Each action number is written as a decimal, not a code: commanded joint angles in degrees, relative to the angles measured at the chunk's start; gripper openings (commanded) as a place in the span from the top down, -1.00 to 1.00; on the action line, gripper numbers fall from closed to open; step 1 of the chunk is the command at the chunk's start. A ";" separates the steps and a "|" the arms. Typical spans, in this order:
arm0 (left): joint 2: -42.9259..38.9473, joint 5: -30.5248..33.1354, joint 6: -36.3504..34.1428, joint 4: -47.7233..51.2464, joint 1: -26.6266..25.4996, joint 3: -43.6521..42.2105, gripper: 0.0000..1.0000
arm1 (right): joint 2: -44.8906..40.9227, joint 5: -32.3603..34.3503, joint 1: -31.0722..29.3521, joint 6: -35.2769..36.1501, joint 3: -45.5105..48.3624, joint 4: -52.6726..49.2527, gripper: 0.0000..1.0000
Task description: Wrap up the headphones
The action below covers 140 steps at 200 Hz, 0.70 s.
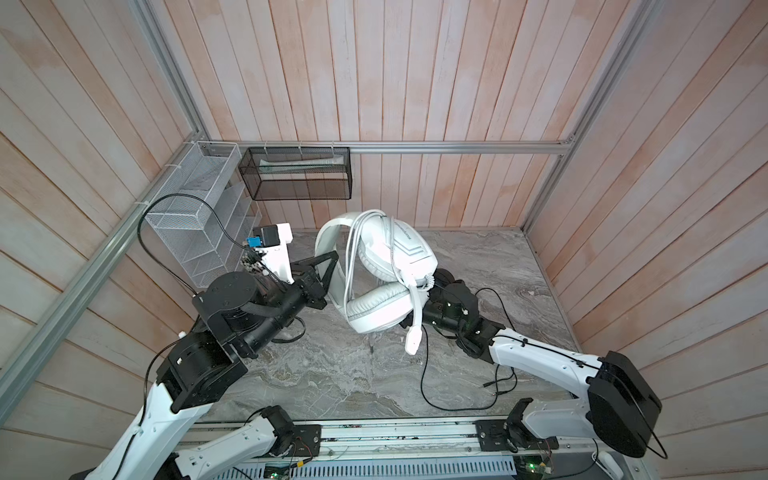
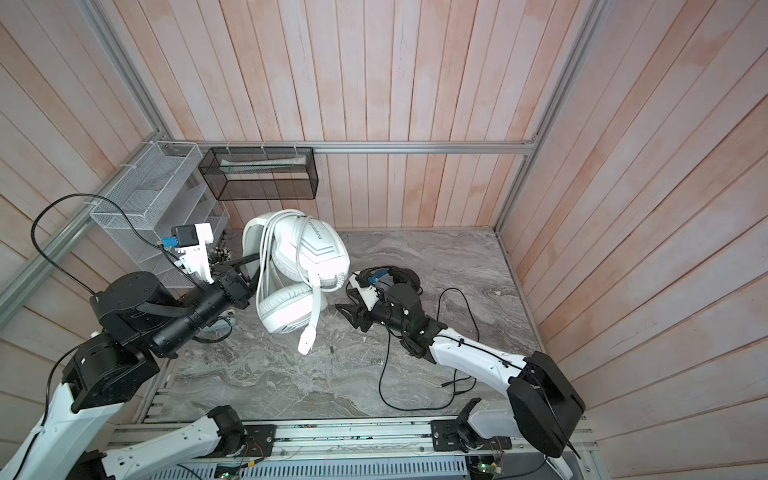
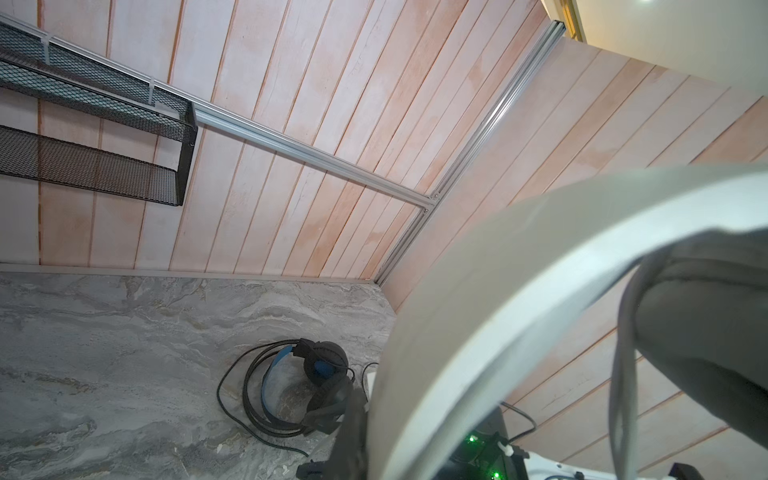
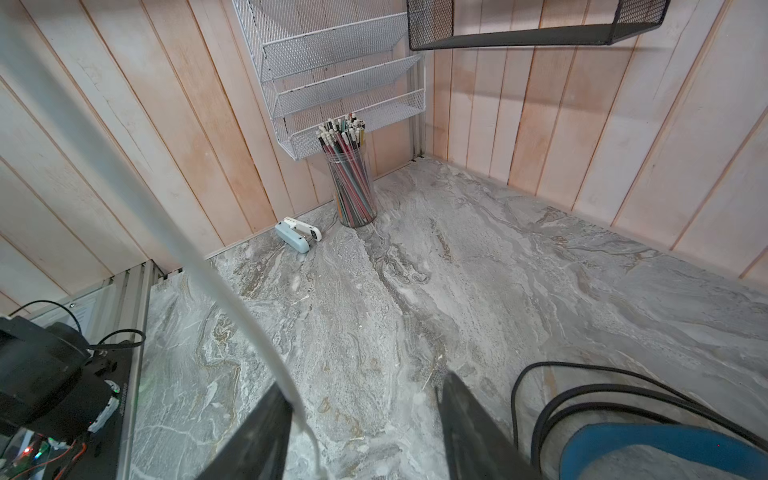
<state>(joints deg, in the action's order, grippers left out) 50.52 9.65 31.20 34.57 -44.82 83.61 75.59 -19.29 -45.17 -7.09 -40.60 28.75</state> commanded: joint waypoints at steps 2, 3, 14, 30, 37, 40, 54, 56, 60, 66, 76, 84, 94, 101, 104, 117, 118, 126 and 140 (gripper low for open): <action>0.48 0.85 3.78 -2.14 -0.19 3.68 1.00 | 1.59 -3.19 -0.10 -4.61 1.61 8.60 -0.21; 0.55 0.83 3.82 -2.09 -0.23 3.76 1.00 | 1.63 -3.16 -0.14 -4.78 1.73 8.82 -0.20; 0.98 0.66 3.87 -1.93 -0.25 4.35 1.00 | 2.07 -3.06 -0.89 -5.90 3.13 11.65 -0.23; 1.42 0.72 3.82 -1.70 -0.24 5.13 1.00 | 3.23 -3.19 -2.32 -7.52 4.40 15.43 -0.25; 1.55 0.76 3.74 -1.70 -0.22 5.37 1.00 | 3.85 -3.17 -3.27 -7.91 4.40 16.36 -0.26; 1.65 0.85 3.70 -1.74 -0.21 5.49 1.00 | 4.17 -2.90 -3.70 -8.00 4.31 16.60 -0.26; 1.72 1.07 3.69 -1.89 -0.23 5.50 1.00 | 5.53 -1.56 -5.92 -8.29 4.07 18.01 -0.26; 1.69 1.07 3.69 -1.88 -0.26 5.53 1.00 | 5.71 -1.20 -6.21 -8.29 4.05 18.16 -0.26; 1.76 1.07 3.69 -1.95 -0.26 5.56 1.00 | 6.14 -0.55 -6.76 -8.33 3.95 18.39 -0.26; 1.85 1.03 3.69 -2.00 -0.22 5.57 1.00 | 6.74 0.60 -7.38 -8.44 3.86 18.76 -0.26; 2.02 0.99 3.82 -2.05 -0.22 5.61 1.00 | 7.94 2.23 -7.81 -9.01 4.26 20.06 -0.25; 2.18 1.07 3.87 -2.13 -0.22 5.69 1.00 | 8.92 3.21 -7.83 -9.63 4.75 21.43 -0.24; 2.34 1.15 3.87 -2.13 -0.21 5.83 1.00 | 10.15 4.07 -7.85 -10.07 5.30 22.43 -0.19; 2.39 1.41 3.95 -2.06 -0.26 6.02 1.00 | 10.76 4.44 -7.83 -10.27 5.90 23.03 -0.15; 2.39 1.58 3.95 -2.00 -0.21 6.12 1.00 | 10.91 4.58 -7.87 -10.38 6.21 23.38 -0.14; 2.54 2.18 3.70 -1.88 -0.19 6.47 1.00 | 11.10 6.05 -8.05 -10.61 7.64 24.56 -0.10; 2.55 2.24 3.70 -1.83 -0.19 6.52 1.00 | 11.13 6.08 -7.98 -10.63 7.77 24.62 -0.10; 2.78 2.68 3.60 -1.62 -0.20 6.72 1.00 | 10.86 6.60 -8.14 -10.87 8.58 25.02 -0.10; 3.09 3.00 3.35 -1.42 -0.25 7.08 1.00 | 9.79 7.68 -8.35 -11.02 9.97 25.22 -0.10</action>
<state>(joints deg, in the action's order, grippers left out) 53.89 11.22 32.80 37.28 -44.82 87.57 86.26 -14.94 -53.01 -16.80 -32.64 50.52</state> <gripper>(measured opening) 0.108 0.551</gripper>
